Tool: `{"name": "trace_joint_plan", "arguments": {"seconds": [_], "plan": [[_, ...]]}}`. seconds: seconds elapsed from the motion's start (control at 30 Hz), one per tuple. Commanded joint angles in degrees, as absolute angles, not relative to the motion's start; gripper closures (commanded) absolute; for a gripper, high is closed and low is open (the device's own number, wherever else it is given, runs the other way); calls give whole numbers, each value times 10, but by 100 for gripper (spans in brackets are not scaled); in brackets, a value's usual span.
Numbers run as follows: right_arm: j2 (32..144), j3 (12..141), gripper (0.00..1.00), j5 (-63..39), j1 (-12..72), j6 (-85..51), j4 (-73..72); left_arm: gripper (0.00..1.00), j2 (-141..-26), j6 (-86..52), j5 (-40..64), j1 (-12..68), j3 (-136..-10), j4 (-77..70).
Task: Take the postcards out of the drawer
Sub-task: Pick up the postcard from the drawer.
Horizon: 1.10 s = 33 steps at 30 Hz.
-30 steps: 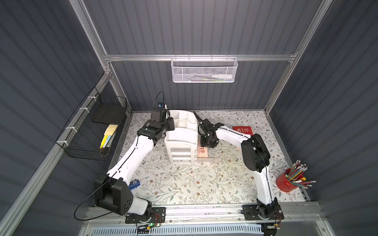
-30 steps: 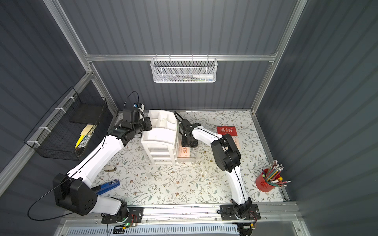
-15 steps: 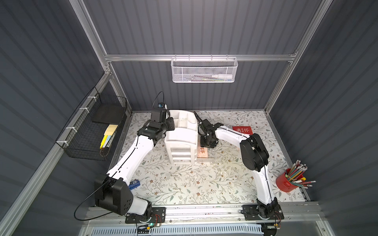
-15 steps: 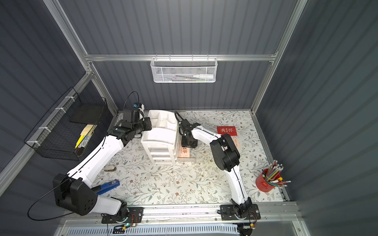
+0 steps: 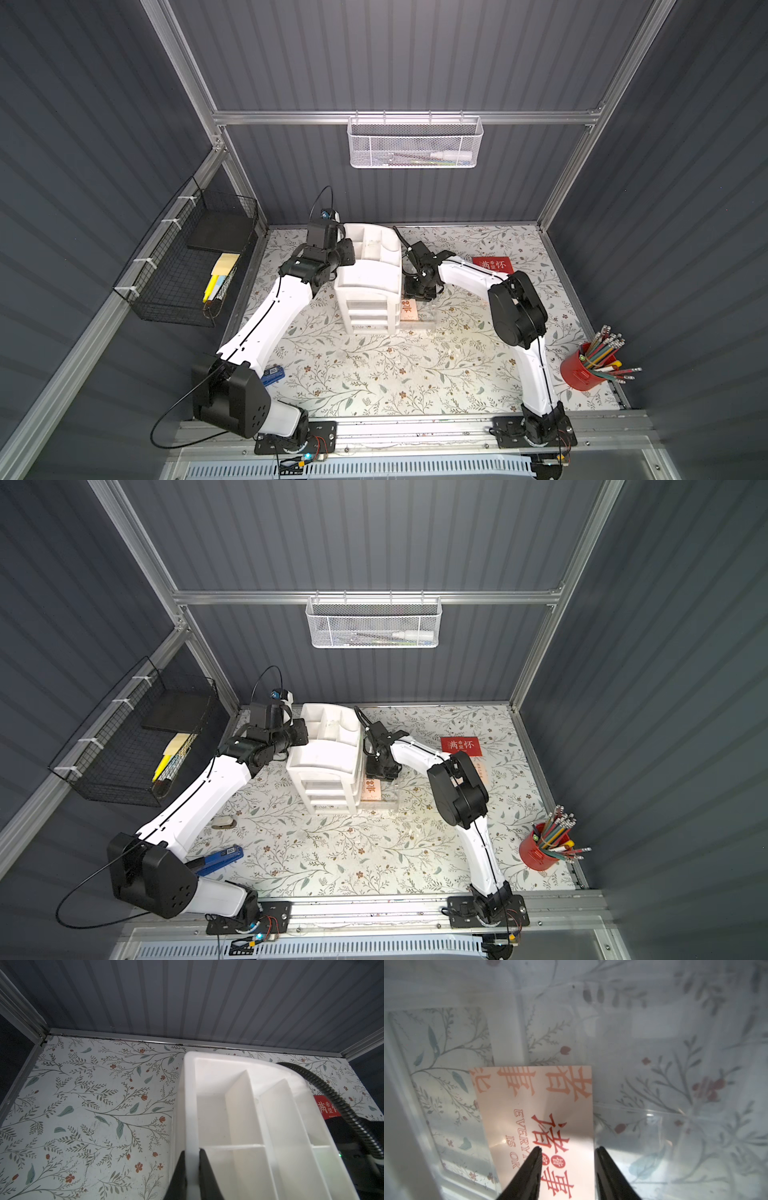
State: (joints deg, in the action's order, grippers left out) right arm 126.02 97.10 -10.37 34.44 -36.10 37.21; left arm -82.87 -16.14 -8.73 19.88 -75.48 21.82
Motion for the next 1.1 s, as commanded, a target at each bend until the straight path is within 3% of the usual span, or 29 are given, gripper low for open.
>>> {"name": "trace_joint_plan", "arguments": {"seconds": [0.0,0.77,1.07], "plan": [[1240,955,56,-136,344,-368,354,100,-863,-119,-97,195,-714,304],[1178,898,57,-198,341,-396,274,100,-860,-117,-99,195,-711,304],[1179,891,71,-203,340,-399,263,100,-860,-116,-101,195,-711,304]]}}
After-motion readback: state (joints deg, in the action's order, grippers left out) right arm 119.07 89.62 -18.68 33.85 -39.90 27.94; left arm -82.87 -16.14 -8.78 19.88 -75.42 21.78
